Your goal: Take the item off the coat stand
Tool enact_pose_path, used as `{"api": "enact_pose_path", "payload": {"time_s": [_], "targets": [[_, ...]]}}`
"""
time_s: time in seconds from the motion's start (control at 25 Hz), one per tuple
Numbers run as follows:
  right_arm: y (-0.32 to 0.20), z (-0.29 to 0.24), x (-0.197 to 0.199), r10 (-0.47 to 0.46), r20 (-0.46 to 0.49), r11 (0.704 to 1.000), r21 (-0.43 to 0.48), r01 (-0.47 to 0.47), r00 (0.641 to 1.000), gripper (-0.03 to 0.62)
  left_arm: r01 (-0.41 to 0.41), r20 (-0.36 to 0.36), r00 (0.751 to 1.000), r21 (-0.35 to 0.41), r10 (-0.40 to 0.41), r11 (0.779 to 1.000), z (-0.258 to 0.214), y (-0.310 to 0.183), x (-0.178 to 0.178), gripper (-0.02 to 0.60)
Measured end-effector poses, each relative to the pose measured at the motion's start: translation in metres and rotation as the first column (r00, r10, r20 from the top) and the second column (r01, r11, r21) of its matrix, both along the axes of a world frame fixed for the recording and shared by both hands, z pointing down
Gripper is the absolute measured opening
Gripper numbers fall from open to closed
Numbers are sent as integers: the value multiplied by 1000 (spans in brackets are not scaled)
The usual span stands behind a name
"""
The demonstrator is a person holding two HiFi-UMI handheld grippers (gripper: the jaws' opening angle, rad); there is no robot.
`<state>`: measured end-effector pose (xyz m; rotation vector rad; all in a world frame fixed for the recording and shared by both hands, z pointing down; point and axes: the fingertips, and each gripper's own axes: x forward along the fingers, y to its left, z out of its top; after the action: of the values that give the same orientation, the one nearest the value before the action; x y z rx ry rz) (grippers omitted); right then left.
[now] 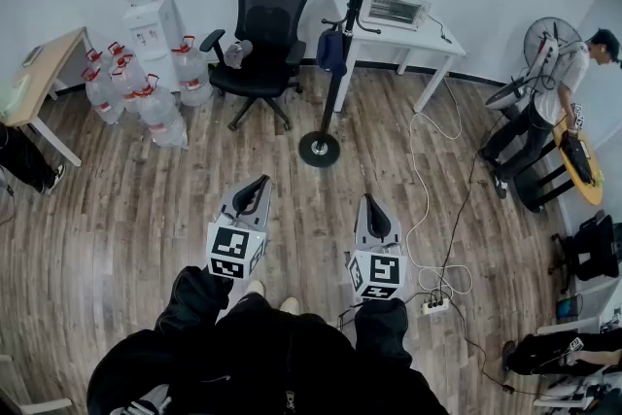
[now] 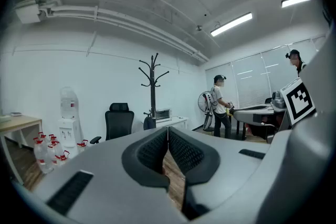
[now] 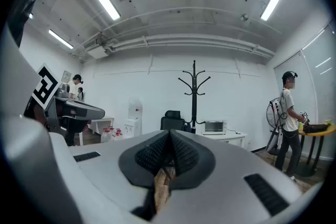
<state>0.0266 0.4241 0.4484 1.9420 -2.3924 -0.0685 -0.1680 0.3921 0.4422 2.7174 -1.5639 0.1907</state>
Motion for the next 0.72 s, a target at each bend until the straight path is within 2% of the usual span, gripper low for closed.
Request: {"api": "enact_pose_path", "payload": {"time_s": [0.72], "targets": [[-2,-1,9,-1,18,1000,13,1,1000,17,-2,6,1000,-3,2,1000,3,-2,10,26]]}}
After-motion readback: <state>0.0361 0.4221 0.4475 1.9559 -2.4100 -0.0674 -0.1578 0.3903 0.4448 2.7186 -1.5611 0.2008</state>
